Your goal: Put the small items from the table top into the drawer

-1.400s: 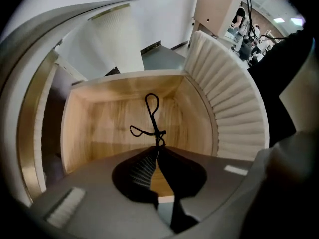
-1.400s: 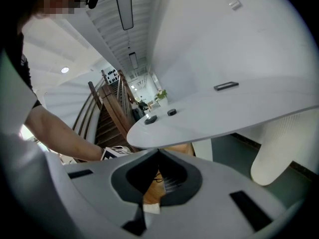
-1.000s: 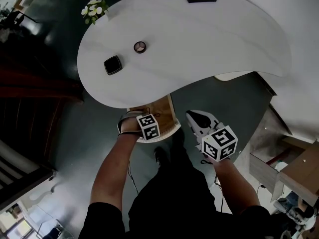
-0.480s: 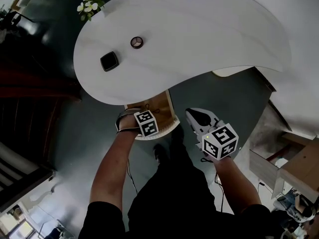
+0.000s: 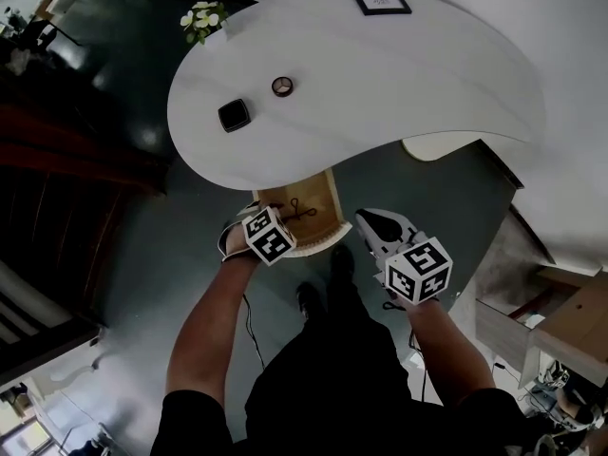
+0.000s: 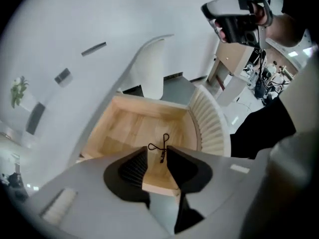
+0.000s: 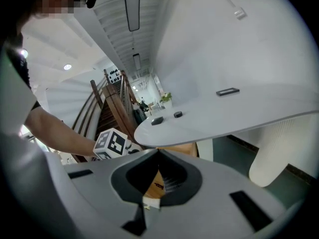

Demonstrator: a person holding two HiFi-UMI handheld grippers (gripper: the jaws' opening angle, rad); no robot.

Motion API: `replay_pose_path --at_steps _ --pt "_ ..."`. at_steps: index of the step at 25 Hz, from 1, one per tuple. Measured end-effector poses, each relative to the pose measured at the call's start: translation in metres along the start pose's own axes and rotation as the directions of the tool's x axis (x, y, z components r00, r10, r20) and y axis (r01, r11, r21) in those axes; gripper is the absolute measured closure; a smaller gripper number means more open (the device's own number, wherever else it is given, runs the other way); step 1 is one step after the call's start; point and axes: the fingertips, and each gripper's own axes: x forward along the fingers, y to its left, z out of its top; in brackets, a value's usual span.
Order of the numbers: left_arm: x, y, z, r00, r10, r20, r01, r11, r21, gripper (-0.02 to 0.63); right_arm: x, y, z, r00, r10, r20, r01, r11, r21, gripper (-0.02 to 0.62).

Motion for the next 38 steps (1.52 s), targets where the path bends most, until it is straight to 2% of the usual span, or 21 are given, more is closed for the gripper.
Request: replay_pose_path --at_steps 6,9,12,18,21,23,28,34,38 --pt "-0.065 -0.007 0.000 0.988 0.068 0.138 -0.055 0.994 -0.097 0.525 -0.013 0.046 0.019 0.999 0.001 0.046 0.000 1.000 -0.027 0.584" --pt "-0.098 -0.007 -0.003 0.971 0.104 0.215 -0.067 0.983 -0.171 0.540 -0.020 0.069 0.035 0.996 0.008 0.087 -0.004 0.999 -0.042 0.584" --pt "-0.136 -0.015 -0.004 0.942 0.124 0.312 -0.042 0.966 -0.255 0.566 -0.032 0.092 0.050 0.993 0.010 0.121 -0.002 0.998 -0.067 0.584" --pt "-0.211 -0.032 -0.008 0.857 0.184 0.481 0.004 0.932 -0.364 0.571 -0.065 0.127 0.073 0.984 -0.020 0.179 0.036 0.995 -0.091 0.584" --pt "-0.251 -0.040 -0.008 0.783 0.231 0.578 0.036 0.911 -0.412 0.571 -0.080 0.142 0.084 0.978 -0.026 0.205 0.050 0.993 -0.110 0.584" --pt "-0.276 -0.045 -0.004 0.732 0.272 0.625 0.023 0.907 -0.421 0.571 -0.088 0.149 0.092 0.975 -0.023 0.220 0.052 0.990 -0.130 0.584" --pt "-0.317 -0.056 0.004 0.633 0.356 0.687 0.012 0.883 -0.468 0.575 -0.104 0.158 0.109 0.968 -0.011 0.252 0.057 0.983 -0.174 0.584" --pt "-0.349 -0.065 0.019 0.561 0.443 0.699 -0.014 0.850 -0.527 0.594 -0.129 0.159 0.125 0.956 0.042 0.292 0.022 0.977 -0.213 0.584" --pt "-0.362 -0.072 0.034 0.534 0.505 0.678 -0.042 0.817 -0.575 0.595 -0.153 0.140 0.126 0.951 0.066 0.302 0.004 0.974 -0.224 0.584"
